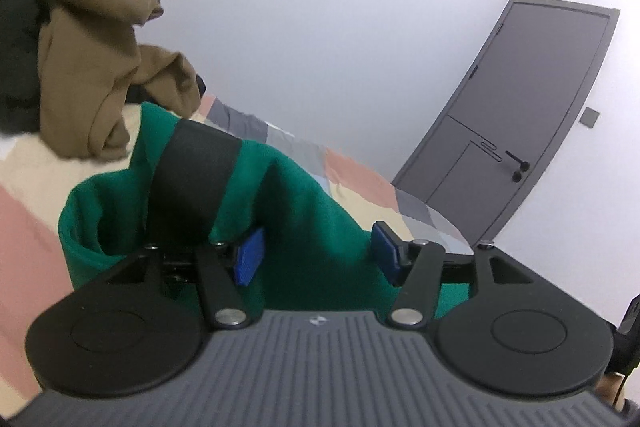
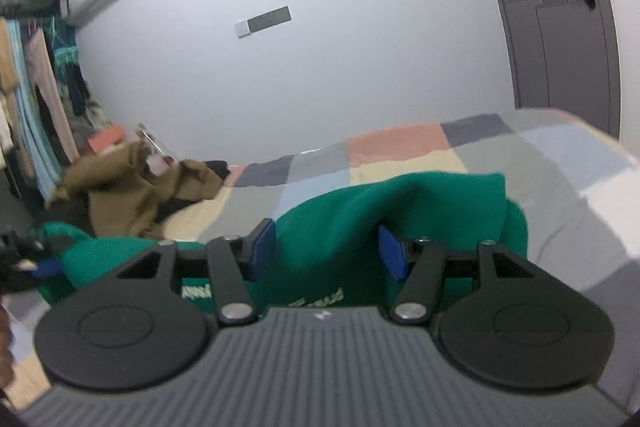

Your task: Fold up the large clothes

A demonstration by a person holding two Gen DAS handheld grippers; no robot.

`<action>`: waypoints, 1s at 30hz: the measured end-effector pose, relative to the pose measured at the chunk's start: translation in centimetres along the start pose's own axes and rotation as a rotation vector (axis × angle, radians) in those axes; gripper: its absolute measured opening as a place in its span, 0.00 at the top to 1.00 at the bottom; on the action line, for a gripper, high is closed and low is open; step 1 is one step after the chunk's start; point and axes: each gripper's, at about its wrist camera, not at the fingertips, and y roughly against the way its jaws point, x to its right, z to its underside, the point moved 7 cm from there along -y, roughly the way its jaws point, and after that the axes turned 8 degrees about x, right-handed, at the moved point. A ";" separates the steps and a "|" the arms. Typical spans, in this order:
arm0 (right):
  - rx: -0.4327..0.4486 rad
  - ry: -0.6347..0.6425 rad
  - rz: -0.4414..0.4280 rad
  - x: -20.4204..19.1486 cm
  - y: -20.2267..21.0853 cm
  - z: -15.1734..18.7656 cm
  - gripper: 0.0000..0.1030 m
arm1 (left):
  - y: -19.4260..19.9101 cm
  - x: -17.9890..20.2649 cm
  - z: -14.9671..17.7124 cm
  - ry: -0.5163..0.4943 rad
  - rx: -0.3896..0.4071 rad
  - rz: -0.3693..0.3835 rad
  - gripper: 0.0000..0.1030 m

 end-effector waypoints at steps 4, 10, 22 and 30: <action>-0.020 0.017 0.028 1.3 -3.0 0.3 0.45 | -3.2 -1.3 0.1 0.014 -0.002 -0.021 0.38; -0.091 0.026 0.044 2.3 -7.1 1.9 0.45 | -7.5 -3.1 0.6 0.001 -0.006 -0.046 0.38; -0.214 0.009 0.128 4.1 -17.3 7.3 0.45 | -18.1 -8.4 4.3 -0.128 -0.098 -0.143 0.34; -0.214 -0.007 0.140 4.9 -20.4 8.5 0.45 | -20.1 -9.7 4.0 -0.075 -0.126 -0.159 0.33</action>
